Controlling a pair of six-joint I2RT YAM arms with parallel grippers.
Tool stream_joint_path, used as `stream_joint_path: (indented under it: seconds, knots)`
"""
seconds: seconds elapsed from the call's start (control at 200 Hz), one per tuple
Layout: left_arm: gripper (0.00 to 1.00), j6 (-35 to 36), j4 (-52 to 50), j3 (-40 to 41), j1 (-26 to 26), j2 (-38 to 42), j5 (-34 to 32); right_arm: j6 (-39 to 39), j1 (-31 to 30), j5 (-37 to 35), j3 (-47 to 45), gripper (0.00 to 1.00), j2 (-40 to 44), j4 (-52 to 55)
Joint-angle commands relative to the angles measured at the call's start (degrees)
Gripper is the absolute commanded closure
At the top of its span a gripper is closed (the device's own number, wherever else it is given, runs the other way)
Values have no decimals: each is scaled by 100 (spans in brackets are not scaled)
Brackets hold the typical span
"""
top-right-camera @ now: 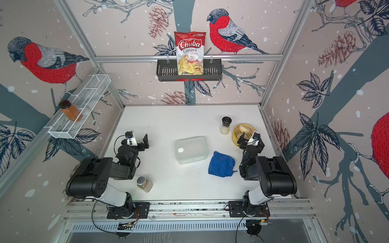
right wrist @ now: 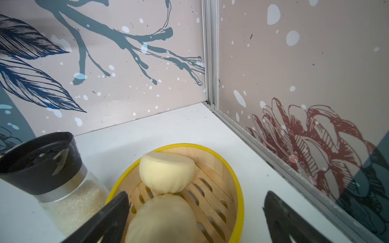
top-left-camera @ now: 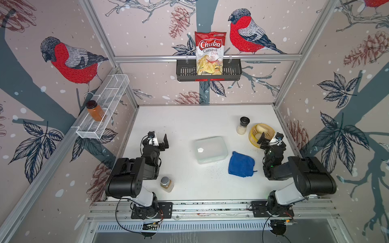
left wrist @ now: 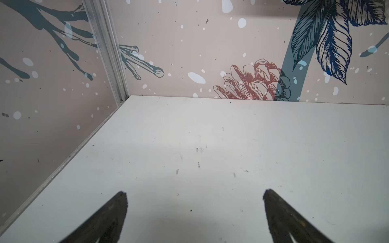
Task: Wipe the insides of the lunch boxes
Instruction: Adjust the lunch box at the center of the board.
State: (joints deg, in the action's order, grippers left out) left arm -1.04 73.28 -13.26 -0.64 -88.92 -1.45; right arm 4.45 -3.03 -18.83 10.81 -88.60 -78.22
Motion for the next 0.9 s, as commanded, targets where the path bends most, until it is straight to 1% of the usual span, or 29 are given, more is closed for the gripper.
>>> stream_joint_path:
  seconds: [0.0,0.54,0.585,0.61,0.64,0.695,0.755,0.815,0.855,0.895]
  knots:
    - [0,47,179,9,-12,-9,26,12,-14,125,-16,0,18,-24]
    - [0,64,208,23,-9,6,40,6,-4,129,-33,0,34,-47]
    - [0,105,185,46,6,111,133,-16,-120,-231,46,0,157,159]
    - [0,143,38,51,42,290,63,-66,-216,-481,139,0,328,442]
    - [0,200,-240,23,157,513,-204,-151,-330,-658,311,0,603,963]
    - [0,261,-873,-133,372,960,-833,-244,-470,-737,722,0,1061,2030]
    - [0,162,-1546,-428,472,1222,-1306,-27,-710,-1491,1211,0,1347,3104]
    - [0,-117,-2106,-712,511,1365,-1692,97,-987,-2142,1571,0,1472,3795]
    - [0,-515,-2457,-886,545,1439,-2025,179,-1252,-2584,1704,0,1561,4154]
    - [0,-986,-2877,-1052,561,1525,-2300,181,-1585,-3090,1703,0,1643,4260]
